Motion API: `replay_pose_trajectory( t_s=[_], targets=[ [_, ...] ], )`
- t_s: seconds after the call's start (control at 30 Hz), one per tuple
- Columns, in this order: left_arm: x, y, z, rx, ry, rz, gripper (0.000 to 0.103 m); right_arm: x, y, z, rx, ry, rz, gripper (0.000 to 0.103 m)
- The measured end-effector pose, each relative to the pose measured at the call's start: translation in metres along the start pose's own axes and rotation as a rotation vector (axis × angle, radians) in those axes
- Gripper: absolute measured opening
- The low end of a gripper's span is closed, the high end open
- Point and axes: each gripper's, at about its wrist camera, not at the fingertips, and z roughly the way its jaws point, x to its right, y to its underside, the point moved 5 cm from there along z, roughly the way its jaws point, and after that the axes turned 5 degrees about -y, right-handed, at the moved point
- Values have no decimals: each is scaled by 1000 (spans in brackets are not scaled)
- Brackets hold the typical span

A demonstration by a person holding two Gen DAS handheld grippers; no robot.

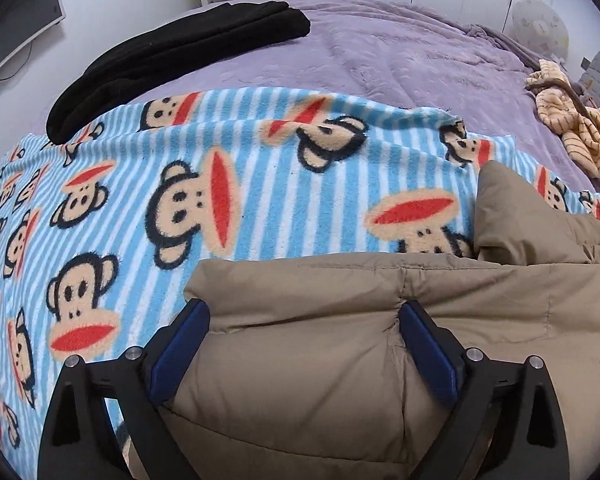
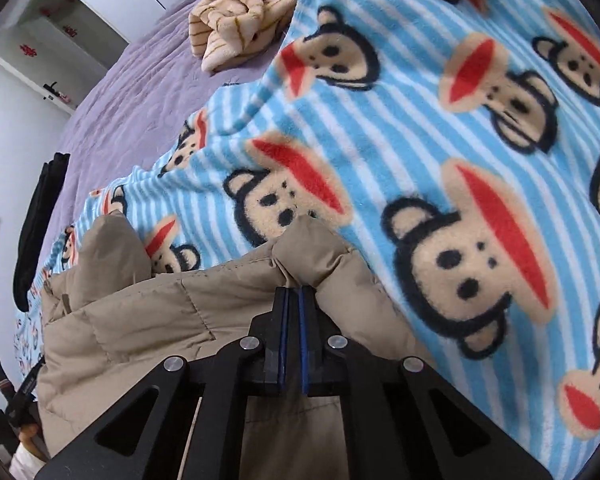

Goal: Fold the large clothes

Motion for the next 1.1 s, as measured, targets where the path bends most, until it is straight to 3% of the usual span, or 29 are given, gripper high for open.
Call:
replay_pose_trajectory(
  t_s=[0.13, 0.3, 0.43, 0.47, 0.6, 0.77, 1.0, 1.1],
  targets=[
    [-5, 0, 0, -31, 24, -6, 100, -9, -1, 5, 4, 55, -47, 3],
    [-5, 6, -30, -44, -25, 41, 100, -12, 0, -14, 3, 37, 42, 11],
    [0, 23, -59, -41, -2, 86, 100, -28, 13, -44, 31, -21, 46, 50],
    [0, 29, -67, -40, 2, 91, 100, -34, 18, -52, 36, -35, 31, 53],
    [-2, 51, -89, -60, 26, 70, 102, -51, 49, -76, 28, -82, -11, 55],
    [-6, 86, -111, -106, 49, 23, 102, -54, 94, -93, -14, -135, 42, 60],
    [-10, 128, -130, -166, 42, 22, 102, -45, 142, -115, -34, -144, 75, 60],
    [-12, 138, -135, -188, 55, 0, 102, -41, 157, -120, -40, -159, 108, 68]
  ],
)
